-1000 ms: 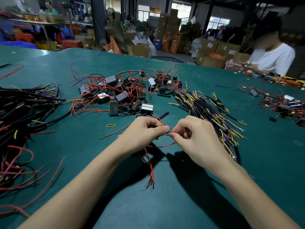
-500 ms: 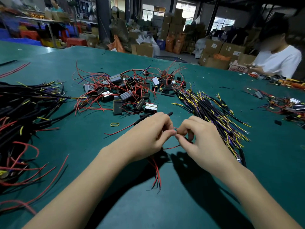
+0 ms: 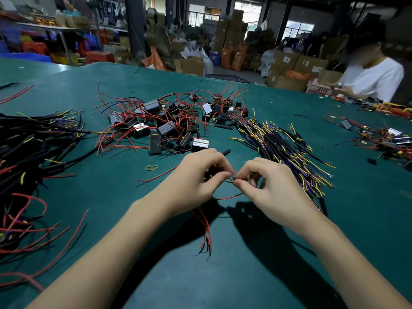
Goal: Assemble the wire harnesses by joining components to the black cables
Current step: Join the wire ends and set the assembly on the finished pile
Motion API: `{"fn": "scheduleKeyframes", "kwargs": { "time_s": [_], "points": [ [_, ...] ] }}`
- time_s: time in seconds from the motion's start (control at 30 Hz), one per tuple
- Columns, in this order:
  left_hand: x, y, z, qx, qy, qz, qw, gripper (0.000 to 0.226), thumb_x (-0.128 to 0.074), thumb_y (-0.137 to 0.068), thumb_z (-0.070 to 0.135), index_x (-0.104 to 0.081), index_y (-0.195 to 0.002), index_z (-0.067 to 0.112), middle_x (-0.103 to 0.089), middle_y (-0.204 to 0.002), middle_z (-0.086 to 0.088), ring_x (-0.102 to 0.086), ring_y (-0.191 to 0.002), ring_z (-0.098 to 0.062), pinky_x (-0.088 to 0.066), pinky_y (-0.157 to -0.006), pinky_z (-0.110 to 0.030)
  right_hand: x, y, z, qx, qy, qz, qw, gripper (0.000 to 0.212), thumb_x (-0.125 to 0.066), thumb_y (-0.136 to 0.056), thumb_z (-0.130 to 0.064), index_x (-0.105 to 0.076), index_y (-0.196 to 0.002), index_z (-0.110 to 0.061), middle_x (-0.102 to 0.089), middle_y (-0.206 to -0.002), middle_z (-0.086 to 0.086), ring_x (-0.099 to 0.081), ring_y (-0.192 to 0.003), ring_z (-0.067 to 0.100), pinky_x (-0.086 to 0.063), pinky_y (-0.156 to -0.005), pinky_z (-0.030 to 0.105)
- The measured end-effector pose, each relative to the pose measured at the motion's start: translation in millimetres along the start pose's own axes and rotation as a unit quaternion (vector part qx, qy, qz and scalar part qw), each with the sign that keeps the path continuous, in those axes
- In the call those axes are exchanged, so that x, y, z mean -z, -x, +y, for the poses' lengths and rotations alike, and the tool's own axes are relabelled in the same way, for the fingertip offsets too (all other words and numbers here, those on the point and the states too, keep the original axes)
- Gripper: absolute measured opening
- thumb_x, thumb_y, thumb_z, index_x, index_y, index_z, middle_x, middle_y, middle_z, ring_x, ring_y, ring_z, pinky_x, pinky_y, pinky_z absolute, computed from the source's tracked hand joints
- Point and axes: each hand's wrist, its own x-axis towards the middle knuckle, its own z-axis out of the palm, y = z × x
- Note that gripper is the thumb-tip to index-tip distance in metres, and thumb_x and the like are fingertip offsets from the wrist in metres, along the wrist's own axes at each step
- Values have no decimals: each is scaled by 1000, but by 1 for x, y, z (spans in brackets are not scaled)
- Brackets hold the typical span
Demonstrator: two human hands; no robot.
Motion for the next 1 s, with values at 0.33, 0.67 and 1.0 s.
{"fn": "scheduleKeyframes", "kwargs": {
  "time_s": [0.33,0.67,1.0],
  "points": [
    [7,-1,-7,131,164,-45,977,9,-69,-85,14,-69,-88,22,-69,-83,6,-64,-79,-14,-49,-78,-22,0,1,1,5,-41,-17,999,9,-71,-83,-9,-68,-76,-14,-61,-68,-6,-50,-55,-4,-33,-56,6],
    [15,2,-17,195,255,-44,946,14,-62,-90,5,-72,-88,16,-73,-78,1,-67,-74,-8,-54,-75,-17,-8,-1,1,-48,-125,-1,991,11,-71,-83,-14,-70,-75,-21,-64,-67,-12,-52,-58,-5,-35,-59,6],
    [8,0,-8,194,203,-29,959,12,-66,-86,5,-75,-84,13,-71,-67,3,-64,-62,-3,-51,-67,-15,-9,3,-3,-41,-91,22,995,14,-73,-81,-9,-70,-71,-18,-61,-62,-7,-49,-48,-7,-33,-51,3]
  ]
}}
